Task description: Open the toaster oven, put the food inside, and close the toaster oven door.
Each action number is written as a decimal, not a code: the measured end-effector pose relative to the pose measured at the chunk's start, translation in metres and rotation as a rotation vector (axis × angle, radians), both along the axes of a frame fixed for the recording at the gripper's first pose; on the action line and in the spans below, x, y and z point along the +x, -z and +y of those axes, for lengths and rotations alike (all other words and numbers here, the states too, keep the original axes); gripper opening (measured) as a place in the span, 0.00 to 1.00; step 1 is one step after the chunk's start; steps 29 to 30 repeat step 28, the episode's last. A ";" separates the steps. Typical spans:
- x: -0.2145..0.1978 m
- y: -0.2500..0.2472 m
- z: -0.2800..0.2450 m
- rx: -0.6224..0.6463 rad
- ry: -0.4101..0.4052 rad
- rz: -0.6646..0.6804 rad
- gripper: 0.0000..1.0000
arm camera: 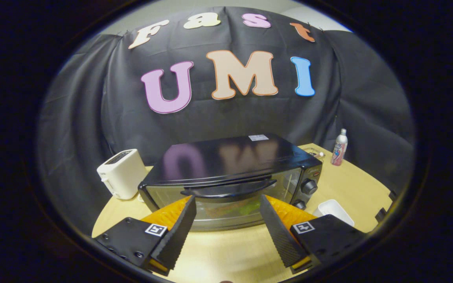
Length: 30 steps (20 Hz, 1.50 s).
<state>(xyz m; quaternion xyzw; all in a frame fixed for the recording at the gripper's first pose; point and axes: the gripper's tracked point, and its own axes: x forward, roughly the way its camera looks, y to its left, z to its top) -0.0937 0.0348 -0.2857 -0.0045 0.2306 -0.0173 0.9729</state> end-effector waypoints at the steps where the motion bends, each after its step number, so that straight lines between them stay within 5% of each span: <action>1: 0.002 -0.003 -0.002 -0.001 0.001 -0.003 1.00; 6: 0.001 -0.042 -0.006 0.016 -0.010 -0.060 1.00; 19: 0.034 -0.246 -0.021 -0.041 -0.050 -0.261 0.99; 24: 0.061 -0.318 -0.006 0.033 -0.072 -0.382 0.99; 30: 0.068 -0.335 -0.012 0.033 -0.061 -0.405 0.99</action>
